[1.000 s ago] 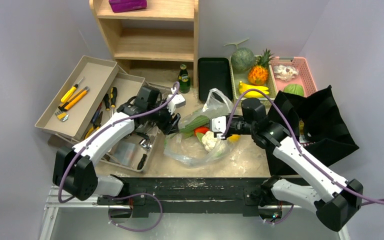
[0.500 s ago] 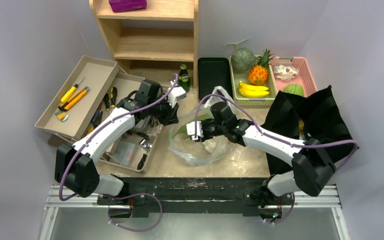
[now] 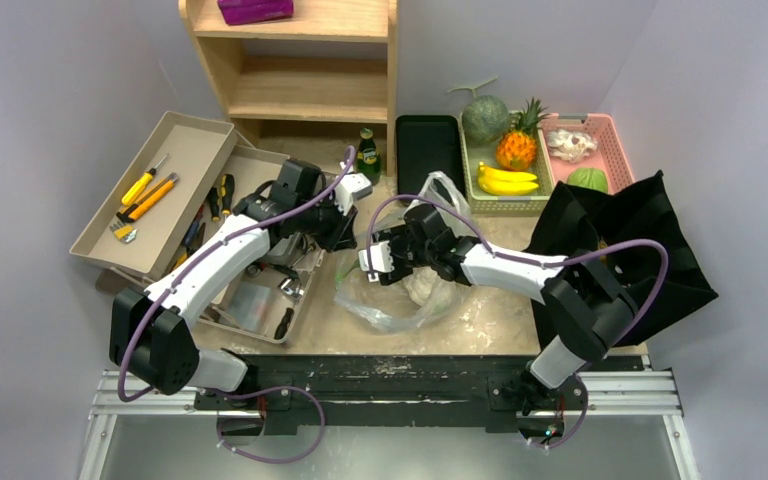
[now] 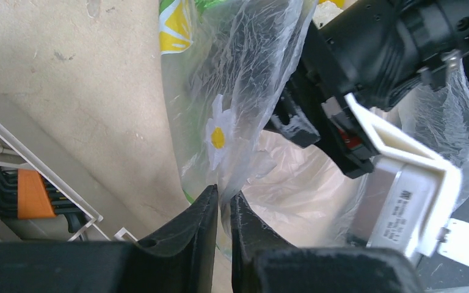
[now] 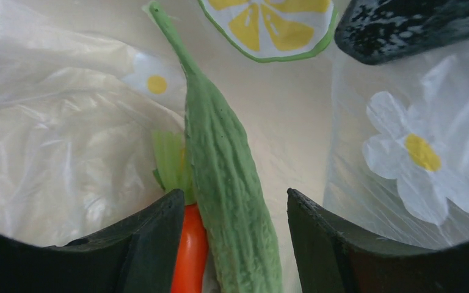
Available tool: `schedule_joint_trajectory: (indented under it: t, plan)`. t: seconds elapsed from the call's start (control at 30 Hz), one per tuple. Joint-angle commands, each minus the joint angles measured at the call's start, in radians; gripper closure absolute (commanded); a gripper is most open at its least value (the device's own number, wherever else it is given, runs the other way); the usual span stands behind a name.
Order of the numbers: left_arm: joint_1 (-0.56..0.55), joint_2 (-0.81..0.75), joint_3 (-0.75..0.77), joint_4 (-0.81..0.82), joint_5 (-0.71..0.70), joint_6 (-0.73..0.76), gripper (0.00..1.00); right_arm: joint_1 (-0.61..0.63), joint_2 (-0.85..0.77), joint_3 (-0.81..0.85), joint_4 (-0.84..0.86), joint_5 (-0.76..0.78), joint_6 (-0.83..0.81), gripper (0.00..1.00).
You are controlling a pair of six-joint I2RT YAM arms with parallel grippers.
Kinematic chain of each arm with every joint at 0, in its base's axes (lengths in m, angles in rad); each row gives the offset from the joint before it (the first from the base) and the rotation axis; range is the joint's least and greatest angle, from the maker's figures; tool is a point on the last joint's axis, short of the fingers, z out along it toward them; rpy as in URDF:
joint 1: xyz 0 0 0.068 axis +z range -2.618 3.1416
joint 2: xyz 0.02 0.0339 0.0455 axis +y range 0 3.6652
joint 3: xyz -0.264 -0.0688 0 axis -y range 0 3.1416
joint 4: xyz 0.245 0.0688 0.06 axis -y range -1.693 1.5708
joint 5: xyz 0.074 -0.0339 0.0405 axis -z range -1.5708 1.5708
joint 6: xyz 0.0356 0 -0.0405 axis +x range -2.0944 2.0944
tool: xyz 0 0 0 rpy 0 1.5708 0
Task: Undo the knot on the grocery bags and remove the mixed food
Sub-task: Pick up the fake vegetable from the takeout bag.
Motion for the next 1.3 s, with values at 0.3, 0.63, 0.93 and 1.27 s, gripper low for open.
schedule_joint_trajectory:
  t: [0.3,0.63,0.93,1.27]
  plan:
    - [0.01,0.019,0.055,-0.007,0.005,-0.01,0.89,0.004,0.087,-0.01,0.103,0.078,-0.163,0.45]
    - [0.02,0.052,0.081,-0.013,0.008,0.005,0.89,0.003,0.06,0.022,0.139,0.095,-0.123,0.88]
    - [0.039,0.084,0.099,-0.003,0.021,-0.014,0.89,-0.056,-0.13,0.107,-0.122,-0.178,0.047,1.0]
    - [0.043,0.084,0.1,-0.001,0.022,-0.019,0.9,-0.186,-0.267,0.149,-0.156,-0.475,0.237,1.0]
